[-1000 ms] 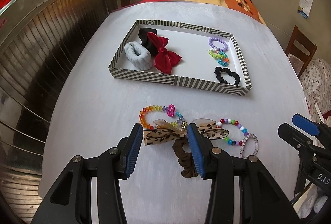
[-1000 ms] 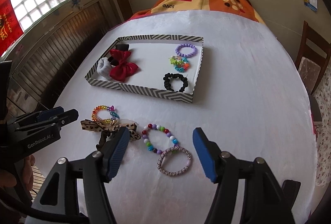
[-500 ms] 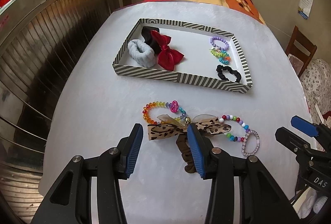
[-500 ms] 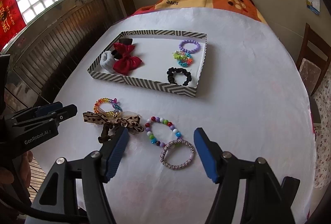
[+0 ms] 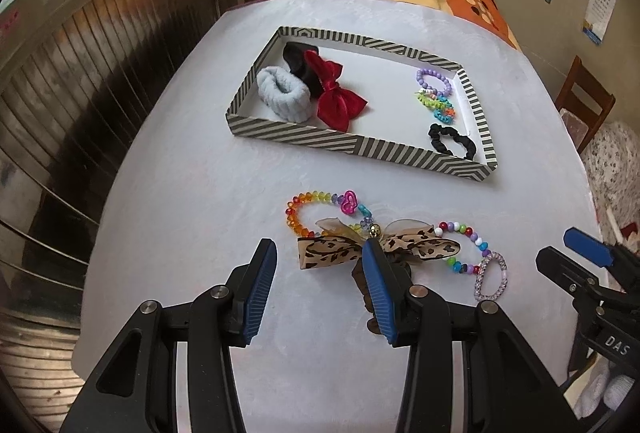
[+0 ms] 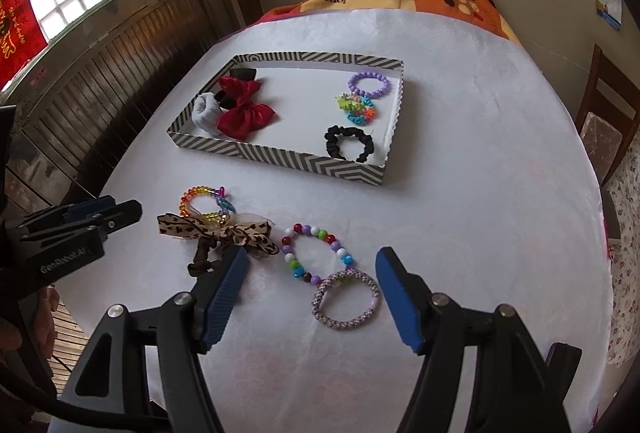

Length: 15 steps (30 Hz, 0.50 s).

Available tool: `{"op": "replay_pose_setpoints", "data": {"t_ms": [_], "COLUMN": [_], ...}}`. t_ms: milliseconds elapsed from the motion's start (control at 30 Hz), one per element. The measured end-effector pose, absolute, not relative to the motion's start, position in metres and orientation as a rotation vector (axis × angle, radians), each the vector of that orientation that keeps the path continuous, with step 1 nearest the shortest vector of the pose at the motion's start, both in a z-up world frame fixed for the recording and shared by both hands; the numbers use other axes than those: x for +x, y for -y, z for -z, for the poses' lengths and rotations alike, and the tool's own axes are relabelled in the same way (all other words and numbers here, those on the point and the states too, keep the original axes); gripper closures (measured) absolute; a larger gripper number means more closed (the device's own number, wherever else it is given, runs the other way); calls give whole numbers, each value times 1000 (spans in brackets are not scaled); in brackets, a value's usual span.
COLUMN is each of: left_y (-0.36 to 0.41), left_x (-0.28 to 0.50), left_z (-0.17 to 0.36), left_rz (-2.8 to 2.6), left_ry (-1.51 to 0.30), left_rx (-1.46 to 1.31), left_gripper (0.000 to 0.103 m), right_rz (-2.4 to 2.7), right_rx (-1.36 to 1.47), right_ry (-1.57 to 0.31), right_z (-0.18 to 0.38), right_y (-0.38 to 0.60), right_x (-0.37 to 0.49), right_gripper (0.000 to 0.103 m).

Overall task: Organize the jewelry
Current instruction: 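Grasp the rainbow crystal bracelet with the left tool while the right tool grasps the grey braided bracelet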

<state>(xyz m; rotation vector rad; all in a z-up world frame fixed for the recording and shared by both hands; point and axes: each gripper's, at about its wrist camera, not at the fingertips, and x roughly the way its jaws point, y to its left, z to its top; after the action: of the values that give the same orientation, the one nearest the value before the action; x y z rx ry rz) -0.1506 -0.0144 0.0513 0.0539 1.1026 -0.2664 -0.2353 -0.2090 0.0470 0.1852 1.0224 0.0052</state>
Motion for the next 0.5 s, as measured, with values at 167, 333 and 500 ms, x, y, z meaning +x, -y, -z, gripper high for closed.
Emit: {"op": "replay_pose_setpoints", "data": {"t_ms": [167,333,500], "left_y": [-5,-27,-41], "left_x": [-141,-131,-115], "left_z": [-41,-28,-11], "left_rz": [289,283,254], "left_ry": [-1179,-1237,-1307], "left_rx": [-53,-147,-248], "left_gripper": [77,77,77], "right_rz": [18,57,76], "right_rx": [199,224,243], "right_ry": [-1047,-1101,-1140], "right_z": [-34,-6,18], "right_y": [221,237,244], "right_x": [-236,-239,-240], "right_gripper": [32,32,32]}}
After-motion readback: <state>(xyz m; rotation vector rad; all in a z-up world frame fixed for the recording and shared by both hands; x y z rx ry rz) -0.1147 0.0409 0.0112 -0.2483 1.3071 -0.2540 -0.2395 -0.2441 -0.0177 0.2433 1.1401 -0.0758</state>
